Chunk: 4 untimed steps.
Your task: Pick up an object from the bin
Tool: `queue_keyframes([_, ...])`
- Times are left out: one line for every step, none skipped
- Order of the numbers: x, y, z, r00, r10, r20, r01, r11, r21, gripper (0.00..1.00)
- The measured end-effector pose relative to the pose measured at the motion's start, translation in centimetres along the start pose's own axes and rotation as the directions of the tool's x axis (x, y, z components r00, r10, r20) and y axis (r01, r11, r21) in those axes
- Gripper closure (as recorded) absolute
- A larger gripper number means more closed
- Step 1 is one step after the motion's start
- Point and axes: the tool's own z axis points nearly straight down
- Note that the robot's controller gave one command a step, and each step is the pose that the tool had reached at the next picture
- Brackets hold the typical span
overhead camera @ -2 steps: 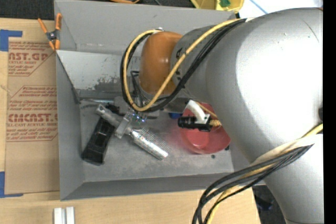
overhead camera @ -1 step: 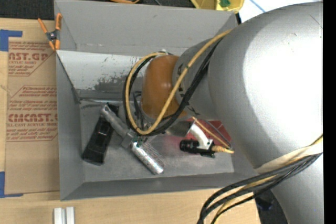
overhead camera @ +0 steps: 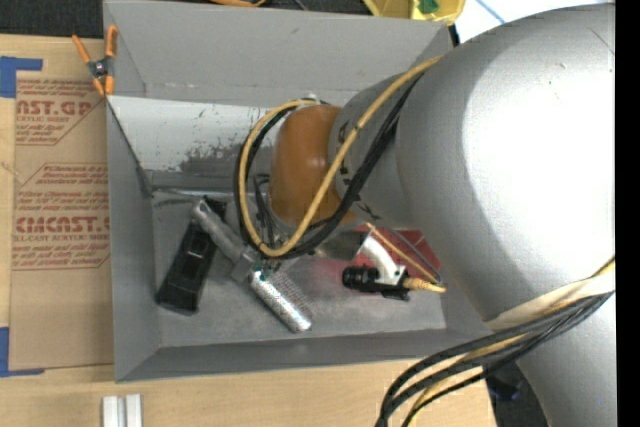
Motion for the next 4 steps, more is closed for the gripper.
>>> queue_keyframes([0.1,-0.1,-1.4,1.0,-0.001,-0.005,0.001,1.0,0.004,1.0])
queue_keyframes([0.3,-0.3,-4.8,1.0,-0.001,-0.011,0.001,1.0,0.013,1.0])
queue_keyframes([0.1,0.0,-8.6,1.0,-0.002,-0.006,0.002,1.0,0.006,1.0])
queue_keyframes([0.1,0.0,-10.5,1.0,-0.002,-0.008,0.002,1.0,0.009,1.0])
